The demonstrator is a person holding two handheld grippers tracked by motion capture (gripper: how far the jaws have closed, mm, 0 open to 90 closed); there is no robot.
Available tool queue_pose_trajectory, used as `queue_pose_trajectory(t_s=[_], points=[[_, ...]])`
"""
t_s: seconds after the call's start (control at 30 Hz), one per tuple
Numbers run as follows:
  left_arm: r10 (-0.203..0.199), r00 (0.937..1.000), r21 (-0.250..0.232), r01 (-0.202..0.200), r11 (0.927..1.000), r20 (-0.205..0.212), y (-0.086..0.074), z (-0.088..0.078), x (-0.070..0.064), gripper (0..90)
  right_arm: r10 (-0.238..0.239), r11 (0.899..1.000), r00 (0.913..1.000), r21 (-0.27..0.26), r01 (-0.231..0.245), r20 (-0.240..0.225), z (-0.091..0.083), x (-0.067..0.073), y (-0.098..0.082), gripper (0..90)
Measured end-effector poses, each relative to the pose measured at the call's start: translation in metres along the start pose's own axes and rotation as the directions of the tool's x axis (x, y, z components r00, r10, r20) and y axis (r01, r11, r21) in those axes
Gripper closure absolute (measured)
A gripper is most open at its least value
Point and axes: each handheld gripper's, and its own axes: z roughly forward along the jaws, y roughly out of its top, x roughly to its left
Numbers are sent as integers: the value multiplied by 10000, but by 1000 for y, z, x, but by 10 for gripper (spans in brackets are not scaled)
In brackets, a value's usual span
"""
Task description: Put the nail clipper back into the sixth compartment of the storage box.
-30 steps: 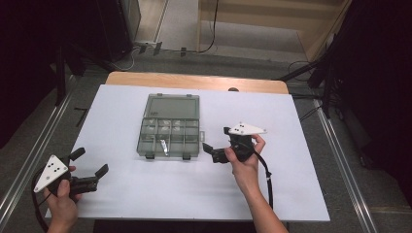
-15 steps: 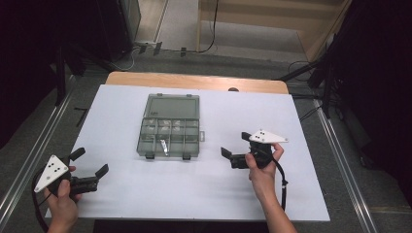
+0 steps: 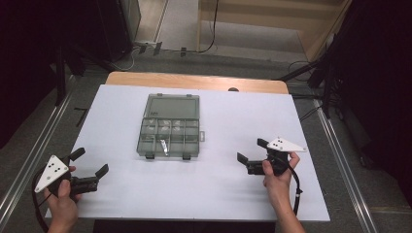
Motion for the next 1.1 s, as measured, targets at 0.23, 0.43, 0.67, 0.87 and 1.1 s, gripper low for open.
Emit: queue_pose_trajectory(t_s=[0.23, 0.43, 0.67, 0.87, 1.1], points=[[5, 10000, 4, -5, 10000, -16, 0, 0, 0, 0, 147, 9998, 9996, -152, -143, 246, -14, -12, -9, 0], [6, 10000, -3, -6, 10000, -5, 0, 0, 0, 0, 245, 9995, 9984, -222, -234, 511, -25, -22, -20, 0], [11, 10000, -5, -11, 10000, 3, 0, 0, 0, 0, 383, 9984, 9970, -446, -353, 679, -40, -32, -30, 0], [6, 10000, -24, -6, 10000, 37, 0, -1, 0, 0, 567, 9957, 9958, -767, -512, 717, -53, -41, -35, 0], [-13, 10000, -51, 13, 10000, 62, 0, -1, 0, 0, 601, 9951, 9939, -834, -525, 923, -62, -48, -45, 0]])
